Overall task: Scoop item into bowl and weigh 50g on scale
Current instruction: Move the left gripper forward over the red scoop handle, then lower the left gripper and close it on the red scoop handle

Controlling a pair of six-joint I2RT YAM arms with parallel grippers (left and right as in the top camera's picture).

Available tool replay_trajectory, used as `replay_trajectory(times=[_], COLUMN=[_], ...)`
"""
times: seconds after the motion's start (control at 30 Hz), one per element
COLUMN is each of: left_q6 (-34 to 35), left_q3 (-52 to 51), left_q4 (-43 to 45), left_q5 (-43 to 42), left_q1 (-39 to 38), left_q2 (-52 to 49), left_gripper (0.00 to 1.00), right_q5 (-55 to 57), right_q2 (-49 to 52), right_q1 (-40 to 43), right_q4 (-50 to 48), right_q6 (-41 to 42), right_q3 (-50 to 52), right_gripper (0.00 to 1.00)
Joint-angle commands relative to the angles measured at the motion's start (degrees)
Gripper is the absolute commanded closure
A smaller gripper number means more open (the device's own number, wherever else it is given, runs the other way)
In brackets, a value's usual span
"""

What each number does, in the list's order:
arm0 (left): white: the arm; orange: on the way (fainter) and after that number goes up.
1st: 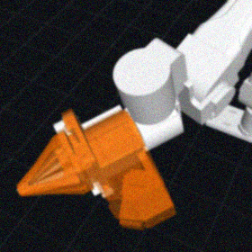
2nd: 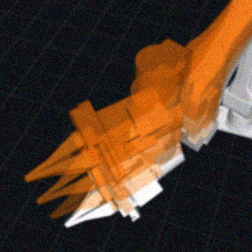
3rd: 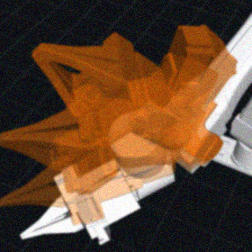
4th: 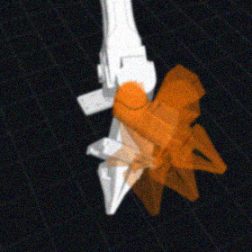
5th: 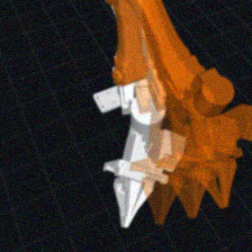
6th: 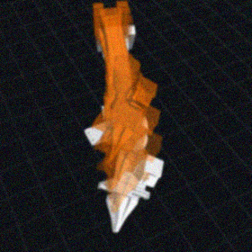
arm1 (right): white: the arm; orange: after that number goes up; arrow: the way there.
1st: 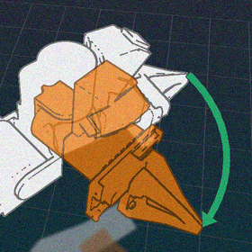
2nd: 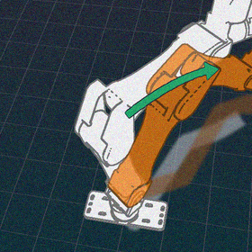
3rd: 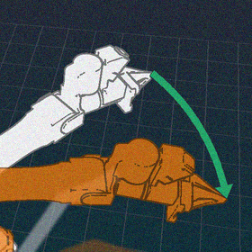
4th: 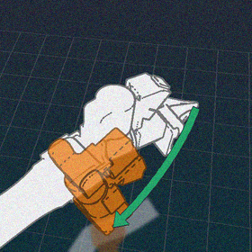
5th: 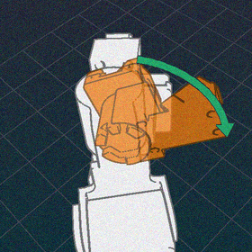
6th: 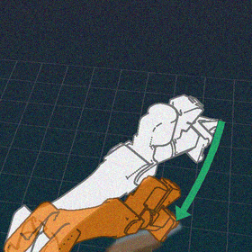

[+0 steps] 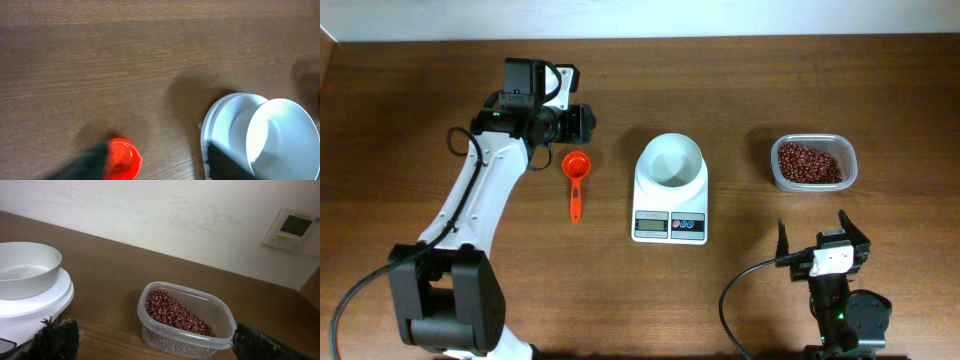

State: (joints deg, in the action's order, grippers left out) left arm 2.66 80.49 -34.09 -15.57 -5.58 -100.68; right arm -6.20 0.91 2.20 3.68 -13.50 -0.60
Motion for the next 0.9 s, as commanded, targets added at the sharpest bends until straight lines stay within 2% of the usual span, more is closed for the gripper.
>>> replay_trajectory(times=[0.0,0.13,0.17,0.2,0.23,0.3,0.33,0.43,0.5,0.57,0.6,0.63,0.77,0.8,0.87], left_q6=[-0.48,-0.46,-0.46,-0.37,0.76,2.97,3.32,4.24,4.7,4.83,4.83,4.83,4.83,4.81,4.81], left_q3=[1.01,1.9,2.51,3.23,4.15,5.38,5.38,4.07,0.85,-3.23,-5.03,-6.88,-13.62,-14.71,-19.26], left_q4=[-2.6,-8.87,-10.43,-12.09,-14.27,-18.4,-20.0,-24.83,-25.59,-22.73,-20.52,-17.9,-8.26,-6.51,2.05], left_q5=[0.37,0.39,0.5,1.27,3.58,8.33,8.55,8.55,8.52,8.55,8.5,8.5,8.55,8.57,8.61], left_q1=[0.42,0.39,0.39,0.39,0.39,0.39,0.39,0.33,0.33,0.33,0.33,0.33,0.33,0.33,0.33], left_q2=[-0.35,-0.35,-0.33,-0.35,-0.35,-0.35,-0.35,-0.48,-0.59,-0.59,-0.59,-0.59,-0.63,-0.63,-0.66], left_gripper=[1.0,0.94,0.89,0.73,0.52,0.38,0.2,0.18,0.03,0.02,0.05,0.12,0.16,0.21,0.23], right_q5=[0.35,0.35,0.33,0.35,0.35,0.35,0.35,0.35,0.35,0.35,0.35,0.35,0.35,0.35,0.33], right_q2=[-0.2,-0.2,-0.2,-0.2,-0.22,-0.2,-0.2,-0.2,-0.2,-0.2,-0.2,-0.2,-0.2,-0.2,-0.2], right_q1=[-0.31,-0.31,-0.31,-0.31,-0.31,-0.31,-0.31,-0.31,-0.31,-0.31,-0.31,-0.31,-0.31,-0.31,-0.31], right_q4=[0.39,0.39,0.39,0.39,0.39,0.39,0.39,0.39,0.39,0.39,0.39,0.39,0.39,0.39,0.39], right_q6=[0.39,0.39,0.39,0.39,0.39,0.39,0.39,0.39,0.39,0.39,0.39,0.39,0.39,0.39,0.39], right_q3=[0.28,0.28,0.28,0.28,0.28,0.28,0.28,0.28,0.28,0.28,0.28,0.28,0.28,0.28,0.28], right_gripper=[0.01,0.01,0.01,0.01,0.01,0.01,0.01,0.01,0.01,0.01,0.01,0.01,0.01,0.01,0.01])
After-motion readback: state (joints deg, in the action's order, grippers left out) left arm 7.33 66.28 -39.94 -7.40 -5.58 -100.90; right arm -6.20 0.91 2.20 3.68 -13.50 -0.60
